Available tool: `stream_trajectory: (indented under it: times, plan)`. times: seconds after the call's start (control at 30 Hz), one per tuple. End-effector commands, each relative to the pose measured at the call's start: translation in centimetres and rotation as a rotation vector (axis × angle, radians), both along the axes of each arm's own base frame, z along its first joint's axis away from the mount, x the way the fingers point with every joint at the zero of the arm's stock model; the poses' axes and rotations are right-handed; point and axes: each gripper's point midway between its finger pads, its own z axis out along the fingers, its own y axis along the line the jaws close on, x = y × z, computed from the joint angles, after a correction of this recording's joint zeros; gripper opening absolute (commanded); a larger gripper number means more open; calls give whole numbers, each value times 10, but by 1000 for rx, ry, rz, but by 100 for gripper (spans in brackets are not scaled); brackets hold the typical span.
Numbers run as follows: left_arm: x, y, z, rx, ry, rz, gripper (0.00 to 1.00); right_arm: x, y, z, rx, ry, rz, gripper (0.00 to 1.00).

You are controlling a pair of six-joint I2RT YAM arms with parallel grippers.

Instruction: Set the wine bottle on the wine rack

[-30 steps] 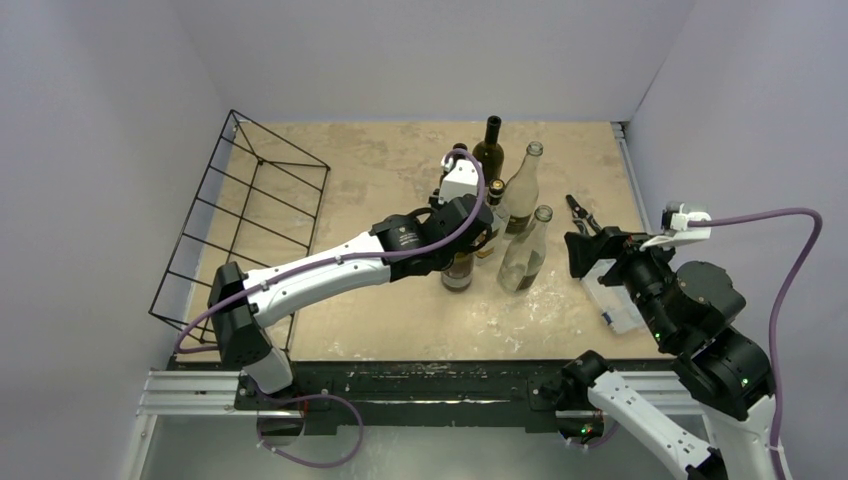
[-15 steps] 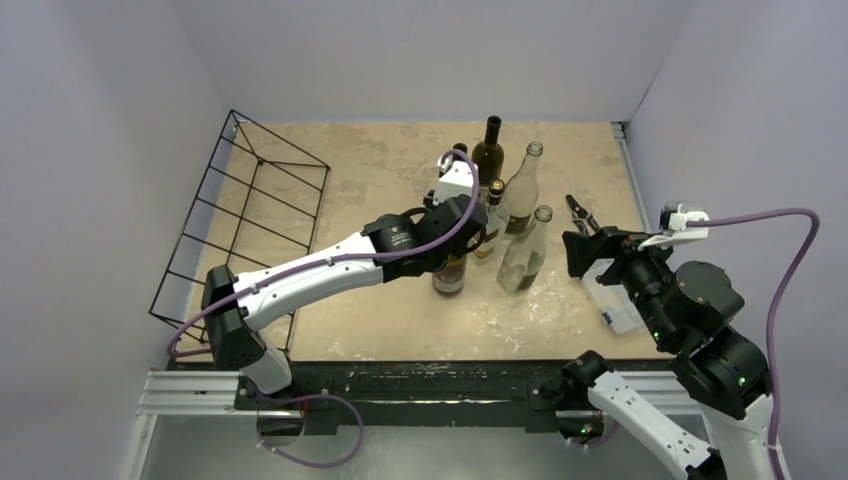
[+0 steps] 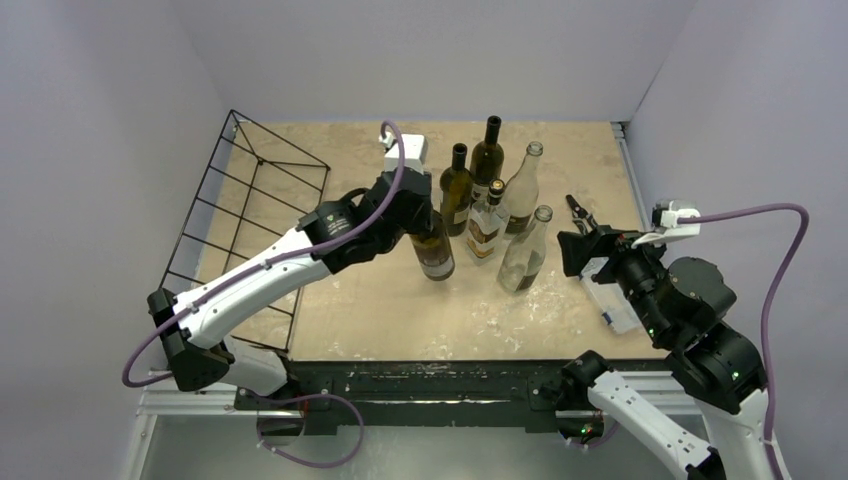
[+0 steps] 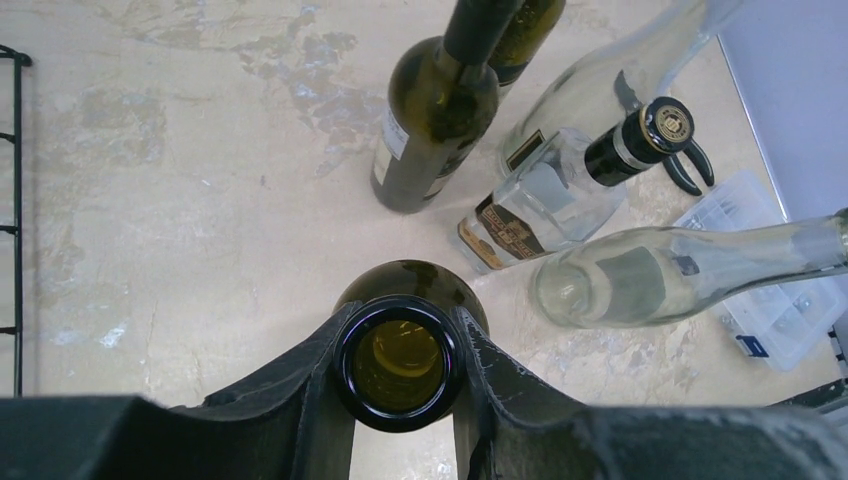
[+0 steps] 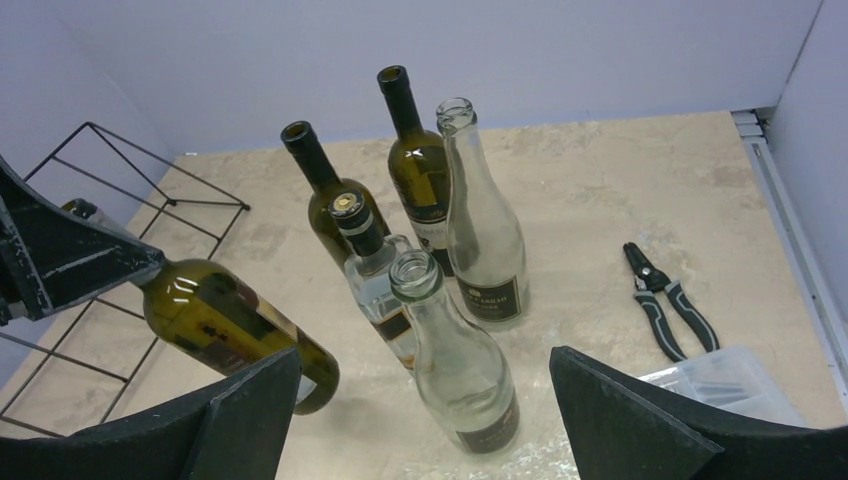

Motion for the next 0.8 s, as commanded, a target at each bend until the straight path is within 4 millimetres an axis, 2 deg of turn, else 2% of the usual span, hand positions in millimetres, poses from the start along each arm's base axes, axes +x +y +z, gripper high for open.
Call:
stream_trajectory:
  times: [0.0,0.33,0.53,0.77]
  plan:
    - [2,14,46,-148,-65,23,0,2,9,3,4,-1,41,99]
    - [10,46,58,-143,-64,91,0,-1,20,-9,49,48,79,99]
    - [18,81,62,-132,-69,143,0,8,20,-20,13,54,60,99]
    - [39,122,73,-188,-51,152,0,25,21,-14,18,31,16,99]
